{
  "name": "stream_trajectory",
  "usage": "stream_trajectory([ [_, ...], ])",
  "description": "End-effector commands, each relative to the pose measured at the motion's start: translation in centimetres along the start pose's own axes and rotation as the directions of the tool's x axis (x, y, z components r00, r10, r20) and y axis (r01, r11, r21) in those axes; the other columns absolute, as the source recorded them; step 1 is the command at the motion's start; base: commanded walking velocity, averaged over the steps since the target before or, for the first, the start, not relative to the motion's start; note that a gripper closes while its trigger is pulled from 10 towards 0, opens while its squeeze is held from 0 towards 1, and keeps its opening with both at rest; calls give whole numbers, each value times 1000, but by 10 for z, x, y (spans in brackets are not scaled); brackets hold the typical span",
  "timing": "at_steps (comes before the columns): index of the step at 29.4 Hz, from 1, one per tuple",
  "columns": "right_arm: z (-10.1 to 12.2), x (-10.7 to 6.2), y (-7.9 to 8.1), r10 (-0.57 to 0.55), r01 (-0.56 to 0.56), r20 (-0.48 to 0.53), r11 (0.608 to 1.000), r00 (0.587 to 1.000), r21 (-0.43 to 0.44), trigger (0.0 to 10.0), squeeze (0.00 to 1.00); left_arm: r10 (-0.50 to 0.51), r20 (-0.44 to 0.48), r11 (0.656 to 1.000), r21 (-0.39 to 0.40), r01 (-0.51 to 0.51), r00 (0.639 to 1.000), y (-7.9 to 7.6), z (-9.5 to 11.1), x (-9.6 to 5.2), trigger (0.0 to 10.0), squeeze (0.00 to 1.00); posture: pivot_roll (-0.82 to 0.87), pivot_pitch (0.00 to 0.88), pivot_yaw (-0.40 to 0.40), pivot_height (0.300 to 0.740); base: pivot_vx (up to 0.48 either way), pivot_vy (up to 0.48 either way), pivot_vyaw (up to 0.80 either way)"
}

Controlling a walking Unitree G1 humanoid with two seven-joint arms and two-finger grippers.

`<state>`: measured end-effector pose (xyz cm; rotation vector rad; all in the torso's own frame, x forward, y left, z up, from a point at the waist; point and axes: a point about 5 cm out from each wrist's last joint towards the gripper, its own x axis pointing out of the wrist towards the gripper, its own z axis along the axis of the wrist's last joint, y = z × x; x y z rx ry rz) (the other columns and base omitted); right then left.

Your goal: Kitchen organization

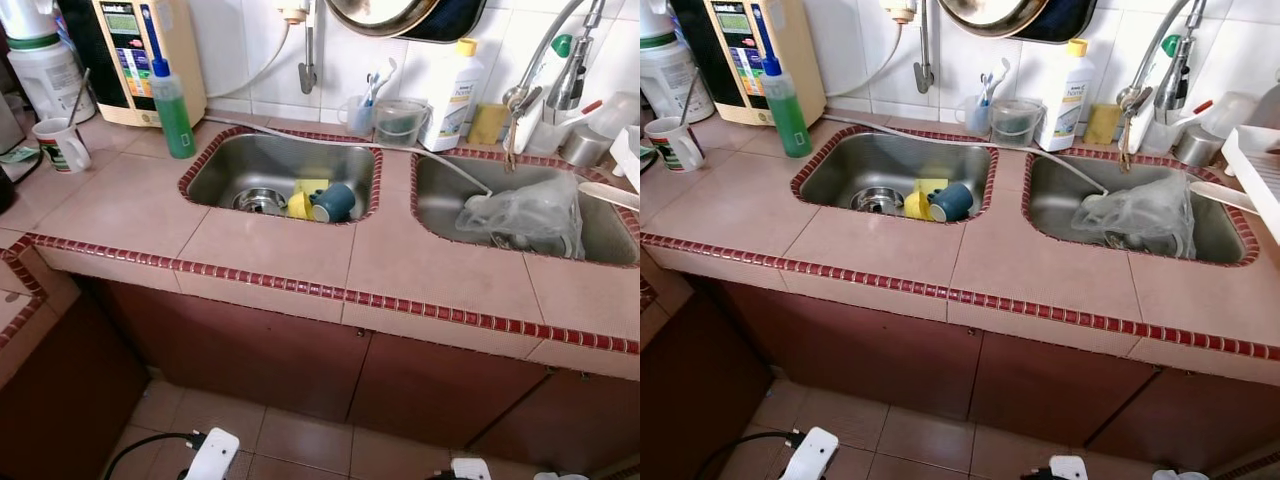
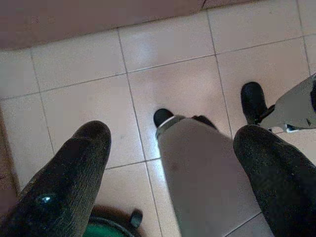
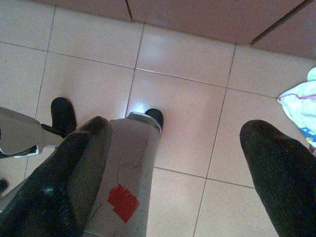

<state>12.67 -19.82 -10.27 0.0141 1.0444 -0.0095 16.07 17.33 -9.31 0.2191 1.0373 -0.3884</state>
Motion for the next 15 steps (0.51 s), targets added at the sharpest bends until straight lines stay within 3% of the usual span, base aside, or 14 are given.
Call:
stream_trajectory([
  [1, -2, 0, -1, -13, 13, -7, 1000, 1000, 1, 10000, 0, 10, -4, 1000, 13, -10, 1000, -2, 0, 1, 10000, 0, 0, 0, -19, 731, 0, 0, 0],
  [9, -3, 0, 4, -5, 5, -16, 1000, 1000, -22, 10000, 0, 114, -11, 993, 9, -114, 993, 3, -4, 0, 10000, 0, -3, 0, -30, 731, 0, 0, 0],
  [15, -4, 1, 7, -7, 5, -32, 999, 999, -47, 10000, 0, 69, -37, 997, 26, -68, 997, -6, -9, 1, 10000, 0, 9, 0, -40, 731, 0, 0, 0],
])
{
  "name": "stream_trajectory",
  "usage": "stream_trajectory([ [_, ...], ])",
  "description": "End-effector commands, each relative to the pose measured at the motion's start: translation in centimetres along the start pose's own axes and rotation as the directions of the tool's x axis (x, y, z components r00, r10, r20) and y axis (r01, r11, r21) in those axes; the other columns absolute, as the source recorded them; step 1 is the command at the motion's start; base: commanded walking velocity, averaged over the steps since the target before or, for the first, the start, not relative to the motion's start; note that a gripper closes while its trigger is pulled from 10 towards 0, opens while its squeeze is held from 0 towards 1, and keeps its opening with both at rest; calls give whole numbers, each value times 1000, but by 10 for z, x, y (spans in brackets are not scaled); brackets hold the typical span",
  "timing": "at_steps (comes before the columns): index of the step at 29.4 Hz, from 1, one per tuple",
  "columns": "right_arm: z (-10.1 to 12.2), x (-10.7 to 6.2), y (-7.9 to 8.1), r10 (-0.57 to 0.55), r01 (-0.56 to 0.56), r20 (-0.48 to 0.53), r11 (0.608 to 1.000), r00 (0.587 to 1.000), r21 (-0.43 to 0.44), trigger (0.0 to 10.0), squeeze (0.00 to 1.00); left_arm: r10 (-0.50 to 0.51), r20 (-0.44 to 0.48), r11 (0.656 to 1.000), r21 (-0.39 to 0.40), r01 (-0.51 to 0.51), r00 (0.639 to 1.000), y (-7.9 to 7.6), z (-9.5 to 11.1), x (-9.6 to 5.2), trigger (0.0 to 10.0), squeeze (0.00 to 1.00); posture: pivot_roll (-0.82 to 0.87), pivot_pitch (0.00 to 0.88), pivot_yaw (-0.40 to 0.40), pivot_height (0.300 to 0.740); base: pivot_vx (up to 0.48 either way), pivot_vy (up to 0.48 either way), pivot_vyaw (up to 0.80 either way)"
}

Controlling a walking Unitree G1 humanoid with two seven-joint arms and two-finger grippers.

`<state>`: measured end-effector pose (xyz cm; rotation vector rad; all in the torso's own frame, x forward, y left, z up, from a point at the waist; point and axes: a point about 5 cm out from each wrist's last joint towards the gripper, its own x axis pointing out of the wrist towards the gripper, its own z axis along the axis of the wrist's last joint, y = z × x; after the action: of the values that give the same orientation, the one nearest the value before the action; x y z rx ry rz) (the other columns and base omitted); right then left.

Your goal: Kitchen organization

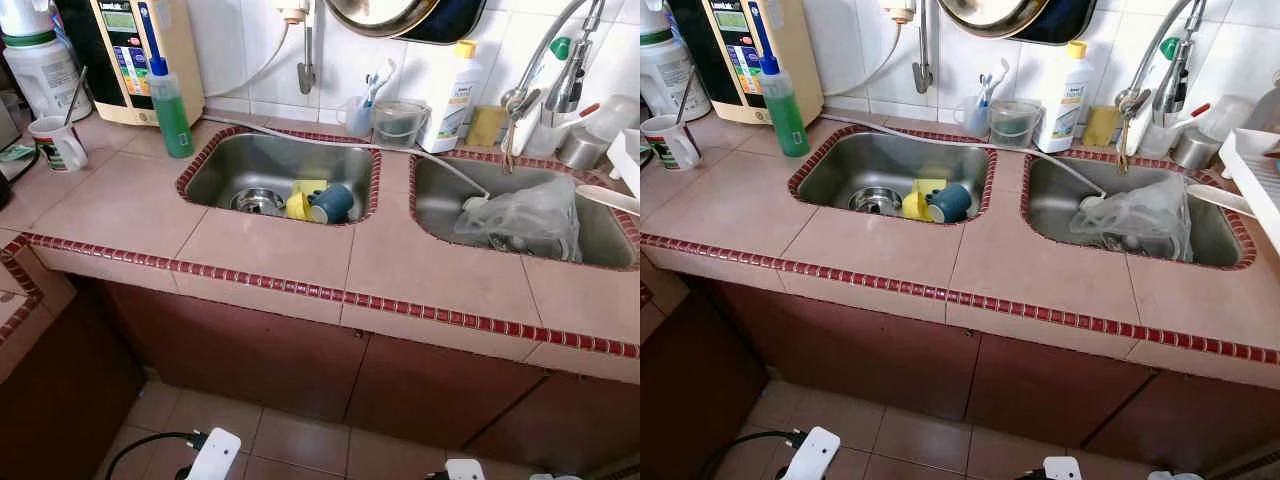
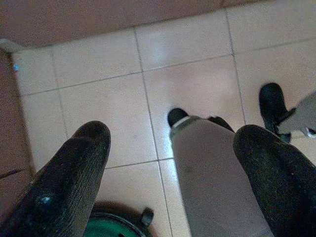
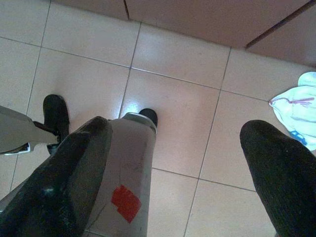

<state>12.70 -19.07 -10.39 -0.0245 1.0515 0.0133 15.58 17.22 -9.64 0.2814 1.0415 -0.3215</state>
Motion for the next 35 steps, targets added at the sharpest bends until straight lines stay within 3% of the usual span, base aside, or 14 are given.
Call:
stream_trajectory([
  [1, -5, 0, 0, -6, 6, -29, 1000, 1000, -7, 10000, 0, -16, -19, 1000, 10, 16, 1000, -4, -4, 0, 10000, 0, 9, 0, -40, 731, 0, 0, 0],
  [21, -22, -4, -3, -28, 28, -97, 1000, 995, -2, 10000, 0, -29, -55, 999, 35, 31, 998, -15, -15, -1, 10000, 0, 10, 0, -37, 731, 0, 0, 0],
  [33, -17, -2, -3, -33, 34, -107, 999, 994, 13, 10000, 0, -55, -86, 997, 50, 59, 995, -34, -23, 0, 10000, 0, 11, 0, -37, 731, 0, 0, 0],
  [35, -15, -2, -3, -34, 35, -108, 999, 994, 8, 10000, 0, -46, -87, 997, 51, 51, 995, -28, -20, 0, 10000, 0, 10, 0, -37, 731, 0, 0, 0],
])
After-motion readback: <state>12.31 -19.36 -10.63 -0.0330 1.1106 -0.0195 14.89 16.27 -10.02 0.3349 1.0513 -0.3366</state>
